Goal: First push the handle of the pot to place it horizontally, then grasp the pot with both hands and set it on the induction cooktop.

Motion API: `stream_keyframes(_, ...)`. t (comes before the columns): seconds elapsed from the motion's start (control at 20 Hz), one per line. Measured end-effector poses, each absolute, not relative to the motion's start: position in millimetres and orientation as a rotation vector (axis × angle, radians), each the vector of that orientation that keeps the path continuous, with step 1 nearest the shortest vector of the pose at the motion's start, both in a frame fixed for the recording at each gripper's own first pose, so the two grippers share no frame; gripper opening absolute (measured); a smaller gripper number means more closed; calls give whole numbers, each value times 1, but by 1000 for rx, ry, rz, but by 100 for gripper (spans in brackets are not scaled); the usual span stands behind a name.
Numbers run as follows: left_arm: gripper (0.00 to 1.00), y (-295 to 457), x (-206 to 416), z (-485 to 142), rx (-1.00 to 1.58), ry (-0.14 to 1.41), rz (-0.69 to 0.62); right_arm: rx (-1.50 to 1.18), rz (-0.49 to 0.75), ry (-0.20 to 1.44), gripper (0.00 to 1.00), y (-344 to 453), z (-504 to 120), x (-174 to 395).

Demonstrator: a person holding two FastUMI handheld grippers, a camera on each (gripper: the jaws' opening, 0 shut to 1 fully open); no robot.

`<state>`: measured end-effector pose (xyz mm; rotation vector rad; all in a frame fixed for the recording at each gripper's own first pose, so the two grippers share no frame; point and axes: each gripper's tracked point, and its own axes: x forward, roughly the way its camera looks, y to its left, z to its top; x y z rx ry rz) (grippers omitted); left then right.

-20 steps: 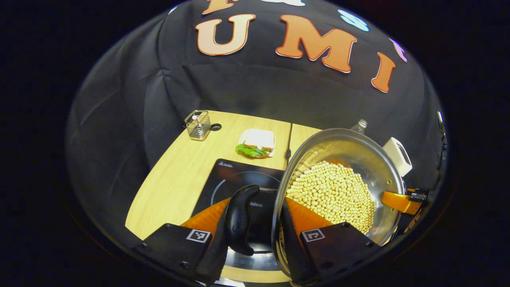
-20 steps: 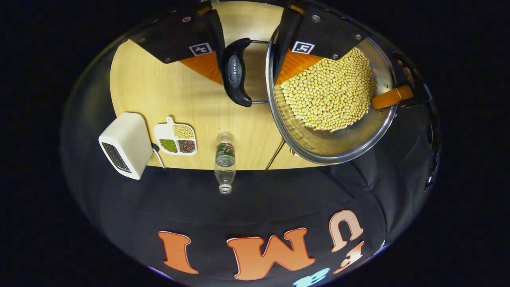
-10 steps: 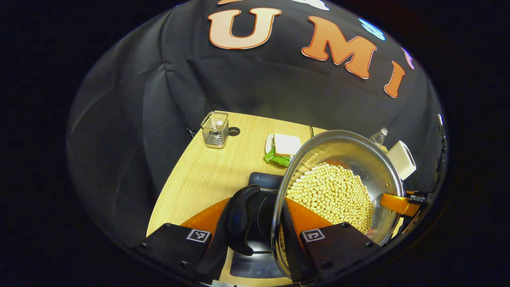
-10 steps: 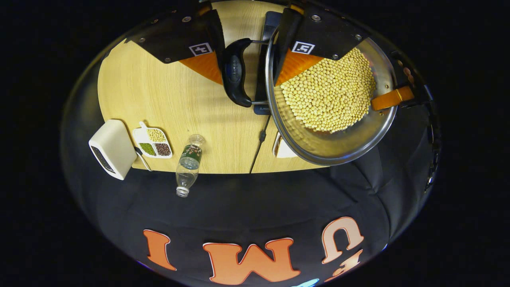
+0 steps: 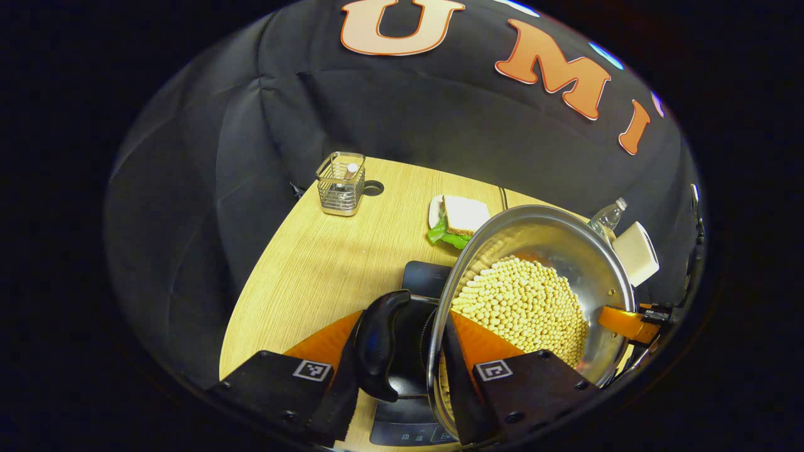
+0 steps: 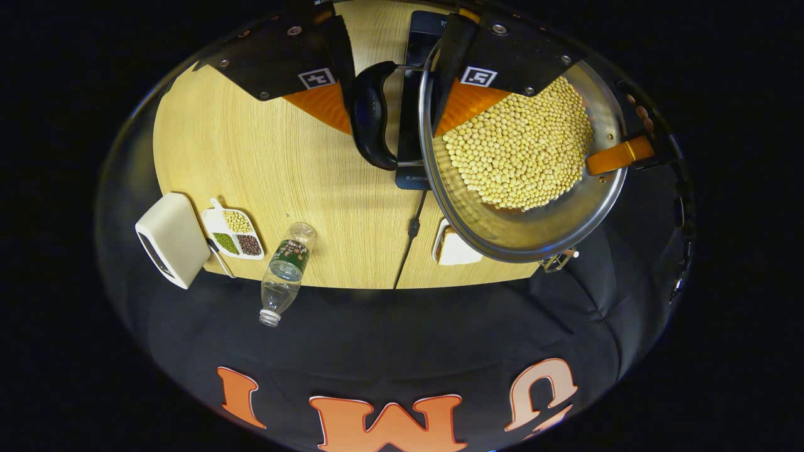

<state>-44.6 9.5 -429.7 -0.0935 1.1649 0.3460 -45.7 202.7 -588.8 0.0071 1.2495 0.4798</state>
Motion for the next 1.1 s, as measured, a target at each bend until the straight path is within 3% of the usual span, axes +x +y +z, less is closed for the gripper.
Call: stream_keyframes(1.1,70,7,-42,-423,-79,1229,374,37,465,1339,58,196,-599,-49)
